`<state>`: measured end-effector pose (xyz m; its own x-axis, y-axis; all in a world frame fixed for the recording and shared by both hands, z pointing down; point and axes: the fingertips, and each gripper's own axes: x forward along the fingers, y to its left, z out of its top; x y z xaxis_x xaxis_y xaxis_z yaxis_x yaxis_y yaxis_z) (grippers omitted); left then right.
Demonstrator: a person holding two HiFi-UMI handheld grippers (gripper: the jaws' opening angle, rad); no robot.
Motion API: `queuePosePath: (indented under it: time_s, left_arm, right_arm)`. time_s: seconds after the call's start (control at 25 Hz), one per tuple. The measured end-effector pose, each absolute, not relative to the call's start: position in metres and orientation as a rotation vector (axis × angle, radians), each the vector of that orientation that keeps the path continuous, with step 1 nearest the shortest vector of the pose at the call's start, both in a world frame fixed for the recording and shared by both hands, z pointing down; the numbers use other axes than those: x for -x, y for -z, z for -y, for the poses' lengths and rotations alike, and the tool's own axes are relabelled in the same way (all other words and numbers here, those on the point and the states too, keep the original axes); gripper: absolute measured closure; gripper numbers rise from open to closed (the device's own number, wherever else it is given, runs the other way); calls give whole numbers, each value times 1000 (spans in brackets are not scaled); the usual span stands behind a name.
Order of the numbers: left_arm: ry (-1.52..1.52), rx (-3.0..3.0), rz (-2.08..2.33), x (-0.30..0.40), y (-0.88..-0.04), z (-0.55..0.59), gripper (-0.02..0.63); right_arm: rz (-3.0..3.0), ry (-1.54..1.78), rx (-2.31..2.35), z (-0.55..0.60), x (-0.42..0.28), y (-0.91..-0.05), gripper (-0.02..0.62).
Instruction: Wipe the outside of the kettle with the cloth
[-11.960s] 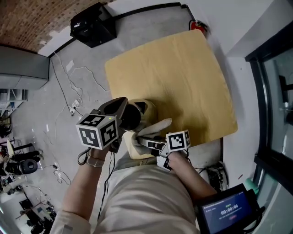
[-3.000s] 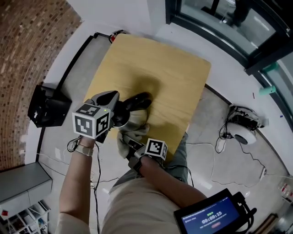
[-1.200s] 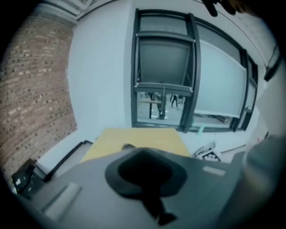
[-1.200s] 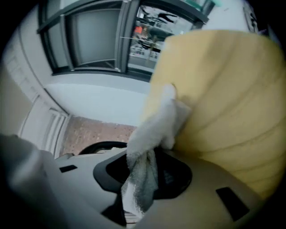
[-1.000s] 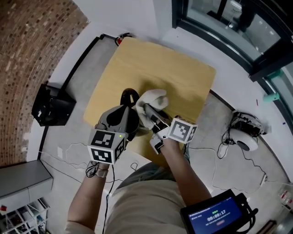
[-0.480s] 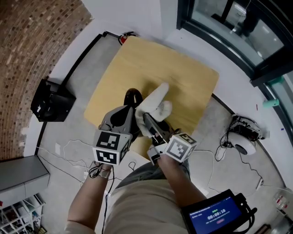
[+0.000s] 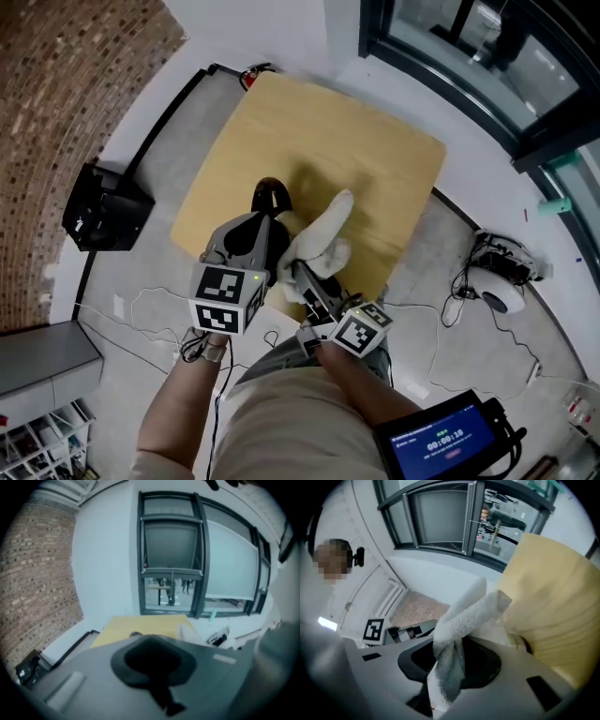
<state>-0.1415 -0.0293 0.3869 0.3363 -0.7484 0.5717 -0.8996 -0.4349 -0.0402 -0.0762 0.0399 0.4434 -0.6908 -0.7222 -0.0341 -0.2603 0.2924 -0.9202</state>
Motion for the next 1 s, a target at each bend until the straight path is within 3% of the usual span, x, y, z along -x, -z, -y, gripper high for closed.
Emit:
queuePosePath:
  time_s: [0.2, 0.48, 0.6, 0.8, 1.0]
  left_arm:
    - [-770, -2324, 1479, 138, -385, 31, 609]
    - [-777, -2325, 1492, 136, -389, 31, 609]
    - [-777, -2325, 1486, 133, -387, 32, 609]
    - [-784, -2324, 1457, 127, -387, 34, 609]
    - [-815, -2313, 1354, 127, -387, 38, 611]
  right_arm:
    - [-2146, 1706, 1163, -61, 57, -570, 462]
    - [-2325, 2007, 431, -142, 173, -531, 462]
    - [-2231, 1962, 342, -126, 193, -505, 462]
    - [-2020, 2004, 428, -110, 168, -499, 462]
    - [-1819, 1958, 660, -87, 95, -514, 462]
